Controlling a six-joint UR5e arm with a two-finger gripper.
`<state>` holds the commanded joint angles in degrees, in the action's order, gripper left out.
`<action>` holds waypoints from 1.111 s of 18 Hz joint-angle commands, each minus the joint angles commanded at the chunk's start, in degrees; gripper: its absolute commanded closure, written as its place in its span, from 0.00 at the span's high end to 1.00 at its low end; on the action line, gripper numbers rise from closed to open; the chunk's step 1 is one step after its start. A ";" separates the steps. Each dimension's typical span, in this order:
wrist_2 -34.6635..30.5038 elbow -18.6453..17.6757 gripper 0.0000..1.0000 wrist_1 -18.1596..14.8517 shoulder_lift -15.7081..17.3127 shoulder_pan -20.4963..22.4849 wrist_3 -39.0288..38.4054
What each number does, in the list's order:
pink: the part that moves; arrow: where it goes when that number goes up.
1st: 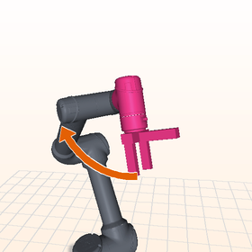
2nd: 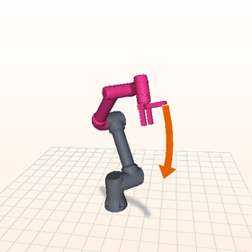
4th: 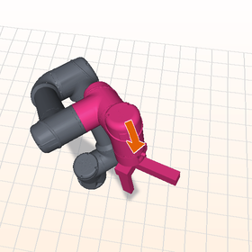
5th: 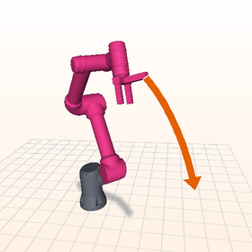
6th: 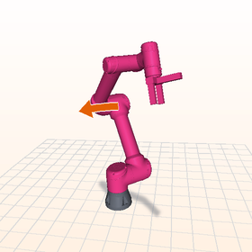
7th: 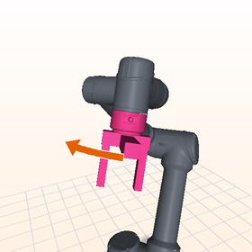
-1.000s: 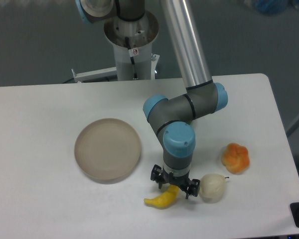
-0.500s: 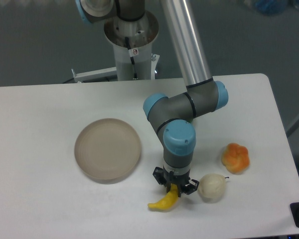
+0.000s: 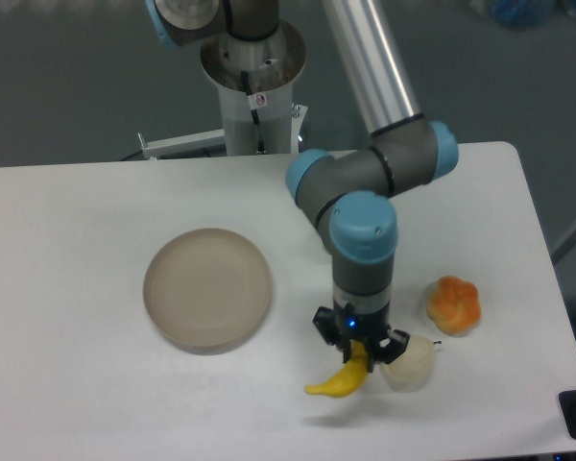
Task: Pick up the banana from the table
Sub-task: 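Lift the held banana up off the table toward the bun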
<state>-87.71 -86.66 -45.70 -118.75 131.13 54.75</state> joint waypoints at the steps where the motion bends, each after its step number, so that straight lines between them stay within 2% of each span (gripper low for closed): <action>1: 0.00 0.00 0.39 -0.35 0.96 1.05 1.58; 2: 0.09 0.09 0.39 -2.01 2.10 2.10 3.59; 4: 0.09 0.35 0.39 -3.25 3.17 2.99 5.72; 20: 0.09 0.79 0.39 -2.81 3.52 3.70 5.81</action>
<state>-87.63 -85.87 -48.52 -115.23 134.82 60.56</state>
